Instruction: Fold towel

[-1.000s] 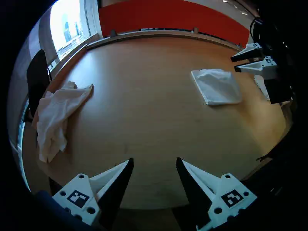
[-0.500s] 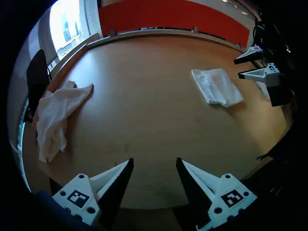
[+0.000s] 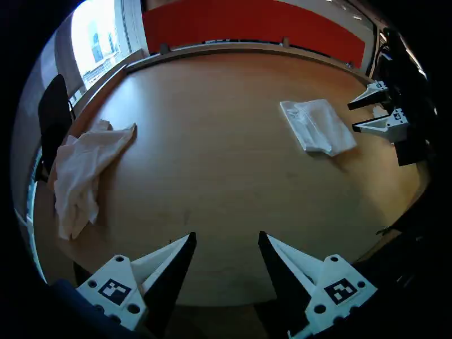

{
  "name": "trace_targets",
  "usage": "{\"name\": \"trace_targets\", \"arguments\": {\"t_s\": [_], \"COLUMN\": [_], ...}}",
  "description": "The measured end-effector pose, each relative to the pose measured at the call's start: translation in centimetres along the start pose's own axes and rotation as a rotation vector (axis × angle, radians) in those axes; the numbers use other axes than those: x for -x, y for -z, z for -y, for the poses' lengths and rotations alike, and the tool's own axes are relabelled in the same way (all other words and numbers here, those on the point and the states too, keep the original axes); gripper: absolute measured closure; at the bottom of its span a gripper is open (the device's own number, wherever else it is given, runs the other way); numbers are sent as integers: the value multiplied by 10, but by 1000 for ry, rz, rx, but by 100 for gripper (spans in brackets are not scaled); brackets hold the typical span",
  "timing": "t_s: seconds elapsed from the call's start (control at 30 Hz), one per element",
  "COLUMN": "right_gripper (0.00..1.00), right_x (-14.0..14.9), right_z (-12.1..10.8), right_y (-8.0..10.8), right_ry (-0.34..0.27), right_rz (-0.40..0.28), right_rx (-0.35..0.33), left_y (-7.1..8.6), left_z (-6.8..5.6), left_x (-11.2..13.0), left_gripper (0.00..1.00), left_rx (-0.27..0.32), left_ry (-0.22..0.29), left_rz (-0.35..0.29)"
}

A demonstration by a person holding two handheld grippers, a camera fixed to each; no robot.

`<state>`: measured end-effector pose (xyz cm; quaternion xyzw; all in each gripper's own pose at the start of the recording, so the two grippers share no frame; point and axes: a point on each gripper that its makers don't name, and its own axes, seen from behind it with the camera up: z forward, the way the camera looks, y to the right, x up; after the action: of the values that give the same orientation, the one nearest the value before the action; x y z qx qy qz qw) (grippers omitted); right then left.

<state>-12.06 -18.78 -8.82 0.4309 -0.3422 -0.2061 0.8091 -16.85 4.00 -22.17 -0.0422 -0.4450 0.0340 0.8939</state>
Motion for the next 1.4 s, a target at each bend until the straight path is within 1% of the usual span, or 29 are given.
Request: {"name": "trace_targets", "arguments": {"t_s": [0.27, 0.57, 0.73, 0.83, 1.23, 1.4], "right_gripper": [10, 11, 14, 20, 49, 57], "right_x": [31, 57, 68, 72, 79, 80], "right_z": [2, 2, 2, 2, 1, 1], "right_y": [-3, -2, -5, -6, -14, -16], "right_ry": [-12, -14, -11, -12, -15, -27], "right_rz": [50, 95, 112, 117, 120, 117], "right_rx": [1, 1, -3, -4, 2, -2], "left_y": [0, -1, -1, -1, -3, -3], "left_z": [-1, -3, -4, -5, -8, -8], "left_x": [0, 1, 1, 2, 0, -1], "left_gripper": [19, 19, 19, 19, 19, 19], "left_rx": [0, 3, 3, 4, 9, 8], "left_ry": [-6, -10, -13, -14, -25, -29], "left_rz": [1, 2, 5, 6, 10, 10]}}
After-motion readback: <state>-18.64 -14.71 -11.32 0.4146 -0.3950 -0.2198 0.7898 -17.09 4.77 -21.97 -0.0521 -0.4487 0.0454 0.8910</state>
